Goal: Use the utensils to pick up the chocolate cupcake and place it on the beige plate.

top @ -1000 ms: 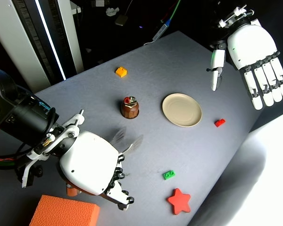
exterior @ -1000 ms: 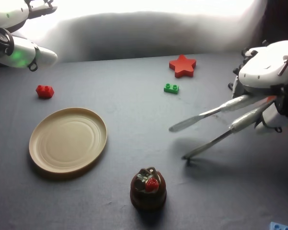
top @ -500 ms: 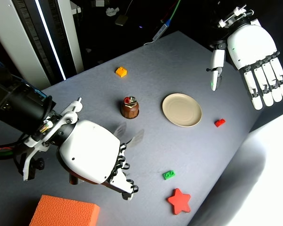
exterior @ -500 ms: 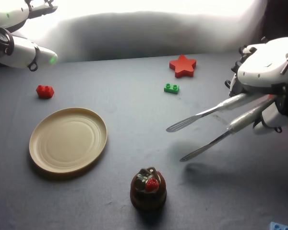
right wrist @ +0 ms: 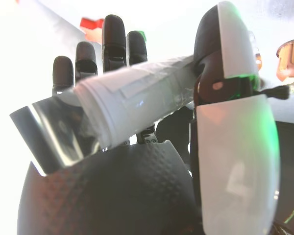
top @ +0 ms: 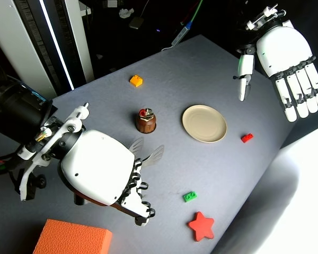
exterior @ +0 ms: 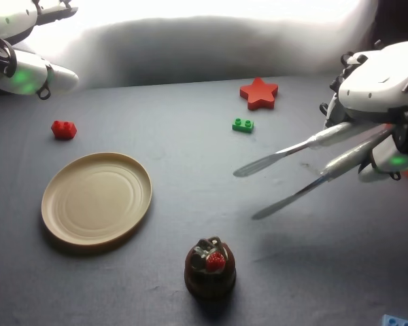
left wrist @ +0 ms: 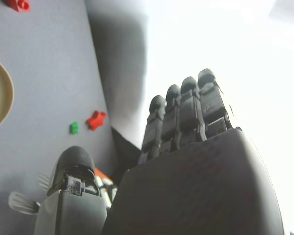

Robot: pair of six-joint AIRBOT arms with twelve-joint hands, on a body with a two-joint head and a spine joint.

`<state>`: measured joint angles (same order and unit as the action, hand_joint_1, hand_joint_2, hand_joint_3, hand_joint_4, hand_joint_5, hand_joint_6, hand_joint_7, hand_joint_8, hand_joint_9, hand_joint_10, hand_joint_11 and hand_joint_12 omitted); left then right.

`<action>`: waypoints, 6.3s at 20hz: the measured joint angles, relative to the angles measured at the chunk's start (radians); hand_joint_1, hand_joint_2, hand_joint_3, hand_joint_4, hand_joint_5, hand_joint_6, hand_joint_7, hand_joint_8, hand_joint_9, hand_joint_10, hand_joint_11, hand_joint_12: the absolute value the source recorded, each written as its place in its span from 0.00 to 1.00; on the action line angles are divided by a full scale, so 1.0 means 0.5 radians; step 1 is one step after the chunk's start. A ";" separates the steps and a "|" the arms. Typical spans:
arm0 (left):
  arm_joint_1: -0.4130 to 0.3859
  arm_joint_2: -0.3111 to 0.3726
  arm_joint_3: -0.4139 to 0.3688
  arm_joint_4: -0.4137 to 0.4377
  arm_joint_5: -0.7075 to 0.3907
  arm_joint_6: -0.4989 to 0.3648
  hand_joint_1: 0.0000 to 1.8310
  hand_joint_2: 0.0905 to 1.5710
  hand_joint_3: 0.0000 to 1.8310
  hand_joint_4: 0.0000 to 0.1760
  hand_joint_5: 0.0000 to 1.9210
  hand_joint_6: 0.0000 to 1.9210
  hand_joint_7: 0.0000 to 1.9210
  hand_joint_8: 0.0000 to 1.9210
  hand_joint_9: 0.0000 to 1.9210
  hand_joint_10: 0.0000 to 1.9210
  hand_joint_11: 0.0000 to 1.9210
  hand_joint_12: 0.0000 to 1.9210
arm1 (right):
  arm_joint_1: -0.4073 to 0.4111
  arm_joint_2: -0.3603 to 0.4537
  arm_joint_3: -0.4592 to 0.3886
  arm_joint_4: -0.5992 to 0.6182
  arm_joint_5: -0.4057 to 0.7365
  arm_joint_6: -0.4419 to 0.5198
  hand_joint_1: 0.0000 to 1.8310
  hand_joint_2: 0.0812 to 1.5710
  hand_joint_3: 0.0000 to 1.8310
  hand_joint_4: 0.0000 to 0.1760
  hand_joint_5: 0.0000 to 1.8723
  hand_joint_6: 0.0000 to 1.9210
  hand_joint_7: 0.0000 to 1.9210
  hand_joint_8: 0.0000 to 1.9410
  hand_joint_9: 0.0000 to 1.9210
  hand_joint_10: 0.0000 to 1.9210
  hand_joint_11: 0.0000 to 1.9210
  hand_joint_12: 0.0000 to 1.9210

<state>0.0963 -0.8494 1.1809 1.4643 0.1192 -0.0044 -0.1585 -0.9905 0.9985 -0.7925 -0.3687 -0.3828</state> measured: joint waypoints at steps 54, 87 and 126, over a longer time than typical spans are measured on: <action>-0.006 -0.002 0.003 0.012 -0.001 0.000 0.00 0.77 0.00 0.00 0.05 0.00 0.03 0.00 0.01 0.00 0.00 0.02 | 0.117 -0.134 -0.200 0.644 -0.381 -0.277 0.50 0.66 0.00 0.00 0.40 0.00 0.44 0.00 0.21 0.00 0.00 0.41; -0.006 -0.002 0.002 0.012 0.000 0.001 0.00 0.76 0.00 0.00 0.06 0.00 0.03 0.00 0.02 0.00 0.01 0.02 | 0.084 -0.145 -0.201 0.649 -0.365 -0.285 0.68 0.69 0.00 0.00 0.45 0.61 0.60 0.38 0.32 0.00 0.00 0.43; -0.029 -0.161 0.064 0.011 0.006 0.001 0.00 0.76 0.00 0.00 0.06 0.00 0.03 0.00 0.02 0.00 0.00 0.06 | 0.433 -0.690 0.436 0.821 -0.186 -0.191 0.68 0.69 0.00 0.00 0.45 0.61 0.60 0.38 0.32 0.00 0.00 0.43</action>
<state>0.0818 -0.9298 1.2129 1.4696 0.1223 -0.0040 0.0578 -1.3354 1.2163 -0.3820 -0.4618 -0.4782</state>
